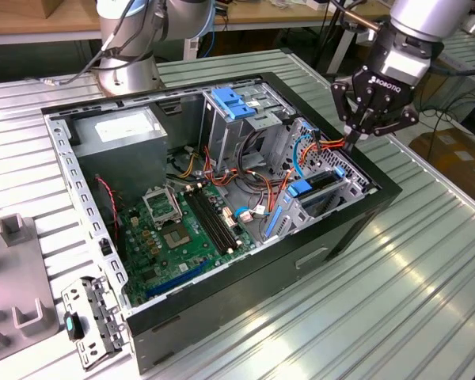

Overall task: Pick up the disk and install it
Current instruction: 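Insert the first disk wire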

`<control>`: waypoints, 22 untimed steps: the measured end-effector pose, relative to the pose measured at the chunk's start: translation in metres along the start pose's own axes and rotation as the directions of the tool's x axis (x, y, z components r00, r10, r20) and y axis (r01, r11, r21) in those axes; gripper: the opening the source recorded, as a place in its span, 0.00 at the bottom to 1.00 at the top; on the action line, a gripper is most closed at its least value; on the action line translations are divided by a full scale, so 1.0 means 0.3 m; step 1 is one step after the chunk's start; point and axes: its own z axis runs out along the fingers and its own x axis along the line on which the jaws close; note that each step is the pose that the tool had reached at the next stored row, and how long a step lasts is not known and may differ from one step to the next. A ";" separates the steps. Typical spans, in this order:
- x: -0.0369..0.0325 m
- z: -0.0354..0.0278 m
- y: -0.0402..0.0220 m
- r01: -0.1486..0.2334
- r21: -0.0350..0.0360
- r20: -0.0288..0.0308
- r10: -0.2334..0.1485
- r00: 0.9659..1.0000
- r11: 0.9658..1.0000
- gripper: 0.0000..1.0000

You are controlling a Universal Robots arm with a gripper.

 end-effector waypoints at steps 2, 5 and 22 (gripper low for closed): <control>0.000 0.000 -0.008 0.005 0.000 0.000 -0.005 1.000 1.000 0.11; -0.001 -0.001 -0.027 0.017 0.000 -0.001 -0.017 1.000 1.000 0.11; 0.000 0.004 -0.085 0.261 0.004 -0.010 -0.261 0.965 0.965 0.31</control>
